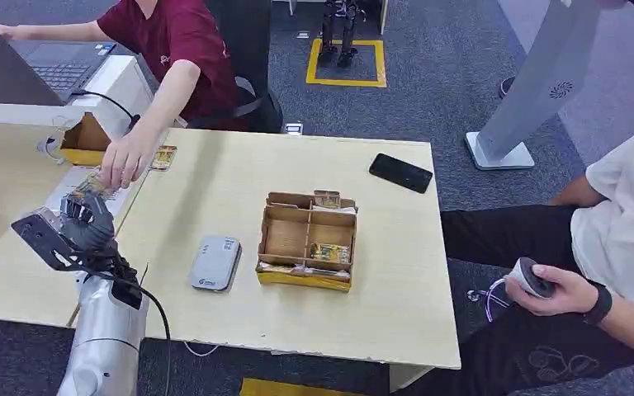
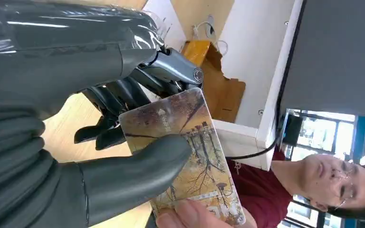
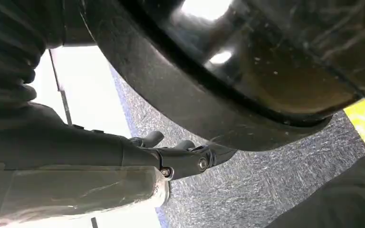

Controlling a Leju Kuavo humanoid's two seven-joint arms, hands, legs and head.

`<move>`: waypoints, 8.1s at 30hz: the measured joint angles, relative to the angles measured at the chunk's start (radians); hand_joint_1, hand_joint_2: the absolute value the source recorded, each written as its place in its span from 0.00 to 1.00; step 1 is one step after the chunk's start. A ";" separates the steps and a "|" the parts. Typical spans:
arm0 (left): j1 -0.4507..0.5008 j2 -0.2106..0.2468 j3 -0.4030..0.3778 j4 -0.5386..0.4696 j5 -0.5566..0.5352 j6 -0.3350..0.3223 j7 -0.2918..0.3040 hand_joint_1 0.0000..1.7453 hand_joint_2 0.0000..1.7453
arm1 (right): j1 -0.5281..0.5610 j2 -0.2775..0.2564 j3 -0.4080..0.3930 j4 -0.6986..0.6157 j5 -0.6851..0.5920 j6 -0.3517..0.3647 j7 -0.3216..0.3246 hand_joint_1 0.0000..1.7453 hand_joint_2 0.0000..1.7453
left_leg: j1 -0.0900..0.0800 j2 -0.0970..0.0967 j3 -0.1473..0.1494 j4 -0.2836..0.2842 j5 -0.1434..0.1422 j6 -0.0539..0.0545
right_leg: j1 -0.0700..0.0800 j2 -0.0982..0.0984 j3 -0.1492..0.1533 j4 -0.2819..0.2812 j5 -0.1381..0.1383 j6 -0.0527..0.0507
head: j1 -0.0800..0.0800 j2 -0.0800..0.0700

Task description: Pass the card to the sensor for recognition and then transmit it.

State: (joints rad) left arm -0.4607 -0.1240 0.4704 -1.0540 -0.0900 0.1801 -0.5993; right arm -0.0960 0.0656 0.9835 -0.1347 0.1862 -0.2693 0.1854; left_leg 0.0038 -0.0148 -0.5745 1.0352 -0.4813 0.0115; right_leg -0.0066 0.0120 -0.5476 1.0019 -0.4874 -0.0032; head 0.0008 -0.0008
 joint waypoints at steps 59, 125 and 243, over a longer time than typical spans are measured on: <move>0.294 0.076 -1.234 -0.179 -1.478 0.509 0.714 0.00 1.00 | -0.003 -0.006 0.022 0.014 -0.152 -0.058 0.048 0.00 0.00 | -0.001 0.001 -0.002 0.001 -0.002 0.003 | -0.001 0.002 -0.002 -0.002 -0.001 0.003 | 0.001 0.000; 0.265 0.070 -0.986 -0.016 -1.477 0.510 0.585 0.00 1.00 | -0.007 -0.006 0.088 0.014 -0.183 -0.058 0.052 0.00 0.00 | -0.001 0.001 -0.003 0.001 -0.002 0.003 | -0.001 0.002 -0.002 -0.002 -0.001 0.003 | 0.001 0.000; -0.164 0.265 -0.356 0.151 -1.090 0.428 0.369 0.00 1.00 | -0.033 -0.009 0.328 0.024 -0.294 -0.040 0.018 0.00 0.00 | 0.001 0.003 -0.004 0.001 0.001 0.001 | 0.000 0.004 -0.004 0.000 0.001 0.001 | 0.000 0.000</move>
State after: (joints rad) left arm -0.6251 0.1408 0.1145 -0.9029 -1.1803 0.6085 -0.2300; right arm -0.1290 0.0568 1.3119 -0.1102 -0.1076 -0.3090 0.2033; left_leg 0.0047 -0.0123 -0.5783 1.0358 -0.4805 0.0122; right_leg -0.0064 0.0160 -0.5514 1.0015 -0.4860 -0.0026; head 0.0011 -0.0008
